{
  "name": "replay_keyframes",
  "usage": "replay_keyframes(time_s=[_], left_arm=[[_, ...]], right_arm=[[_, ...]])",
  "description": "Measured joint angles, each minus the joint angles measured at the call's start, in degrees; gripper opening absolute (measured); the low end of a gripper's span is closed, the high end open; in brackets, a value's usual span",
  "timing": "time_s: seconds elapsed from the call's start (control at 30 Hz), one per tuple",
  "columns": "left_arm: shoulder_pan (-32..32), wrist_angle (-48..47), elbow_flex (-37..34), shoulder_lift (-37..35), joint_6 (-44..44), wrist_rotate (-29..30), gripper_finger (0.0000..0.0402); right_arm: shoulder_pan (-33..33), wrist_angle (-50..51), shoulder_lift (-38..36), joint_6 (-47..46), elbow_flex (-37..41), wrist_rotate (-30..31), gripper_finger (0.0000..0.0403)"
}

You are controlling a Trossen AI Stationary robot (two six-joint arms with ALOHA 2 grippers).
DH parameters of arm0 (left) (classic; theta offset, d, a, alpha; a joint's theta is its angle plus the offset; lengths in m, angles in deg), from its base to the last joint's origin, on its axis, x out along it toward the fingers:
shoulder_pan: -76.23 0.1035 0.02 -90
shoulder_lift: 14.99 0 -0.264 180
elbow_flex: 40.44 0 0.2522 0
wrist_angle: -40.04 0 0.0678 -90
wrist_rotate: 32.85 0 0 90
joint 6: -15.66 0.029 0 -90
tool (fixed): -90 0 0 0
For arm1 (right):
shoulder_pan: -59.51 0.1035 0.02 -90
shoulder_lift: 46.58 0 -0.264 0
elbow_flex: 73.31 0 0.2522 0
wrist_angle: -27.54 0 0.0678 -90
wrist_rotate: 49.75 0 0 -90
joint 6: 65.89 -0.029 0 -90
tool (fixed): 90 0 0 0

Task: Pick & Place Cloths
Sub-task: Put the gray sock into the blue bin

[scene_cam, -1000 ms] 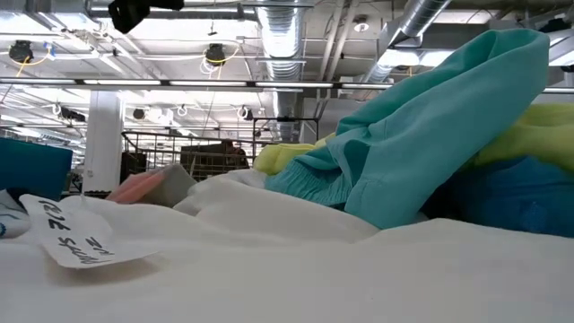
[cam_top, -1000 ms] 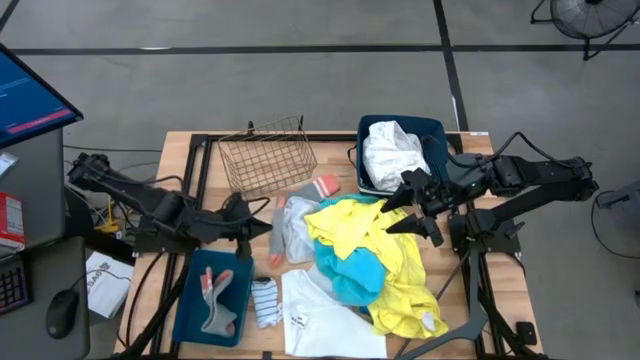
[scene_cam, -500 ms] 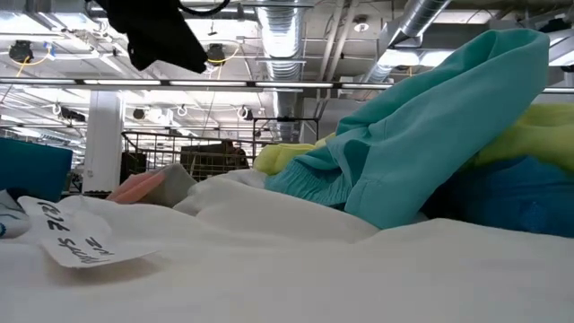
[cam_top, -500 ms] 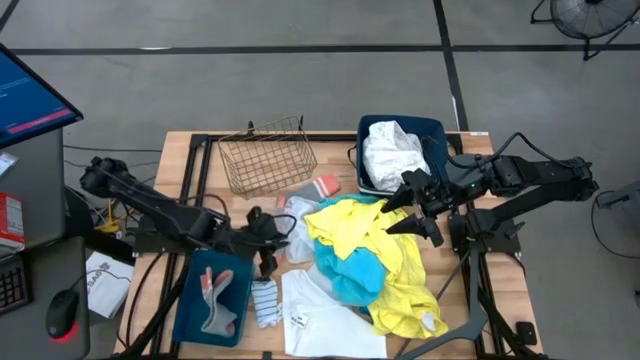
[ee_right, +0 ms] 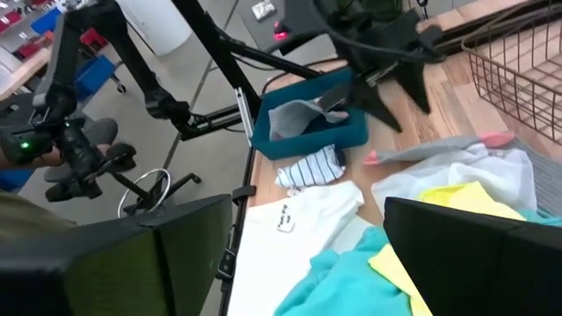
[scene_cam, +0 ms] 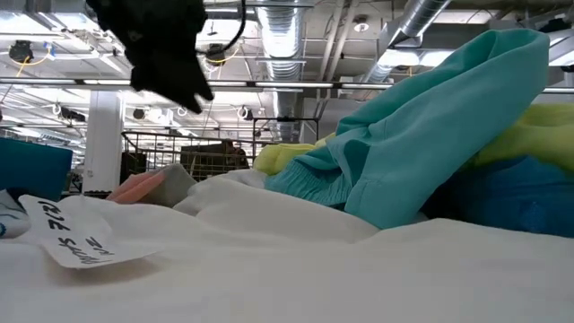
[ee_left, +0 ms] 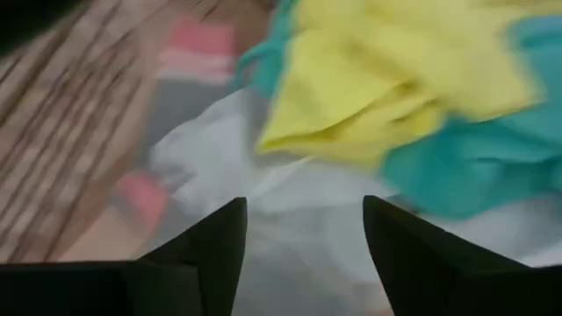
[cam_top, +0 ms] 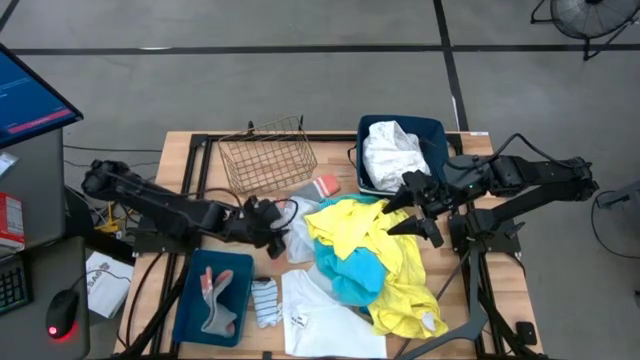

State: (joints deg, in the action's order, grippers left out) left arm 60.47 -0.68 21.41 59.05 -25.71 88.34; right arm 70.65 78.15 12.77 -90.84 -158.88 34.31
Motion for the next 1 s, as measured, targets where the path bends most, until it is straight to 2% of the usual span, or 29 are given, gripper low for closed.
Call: replay_keyframes(time_s=[0.17, 0.3, 0.57, 0.67, 0.9, 1.0], left_arm=[[3.33, -9.44, 0.00, 0.00, -11.01, -3.41, 0.0223], [5.93, -10.67, 0.00, 0.00, -17.44, -5.69, 0.0223], [6.85, -10.55, 0.10, 0.99, -20.56, -5.97, 0.0224], [6.85, -10.06, 0.09, 3.51, -20.85, -6.91, 0.0224], [6.78, -10.09, 0.07, 11.05, -22.44, -13.46, 0.0224], [6.78, -9.69, 0.07, 12.99, -23.58, -13.69, 0.0224]], right_arm=[[0.02, 1.72, -0.01, 0.00, -0.01, 0.00, 0.0291], [0.02, 1.93, 0.00, 0.00, 0.00, 0.00, 0.0291], [0.02, 1.88, 0.00, 0.00, -0.01, 0.00, 0.0291], [0.02, 1.86, 0.00, 0.00, 0.00, 0.00, 0.0291], [0.02, 1.73, -0.02, 0.00, -0.02, 0.00, 0.0291], [0.02, 1.73, -0.02, 0.00, -0.01, 0.00, 0.0291]])
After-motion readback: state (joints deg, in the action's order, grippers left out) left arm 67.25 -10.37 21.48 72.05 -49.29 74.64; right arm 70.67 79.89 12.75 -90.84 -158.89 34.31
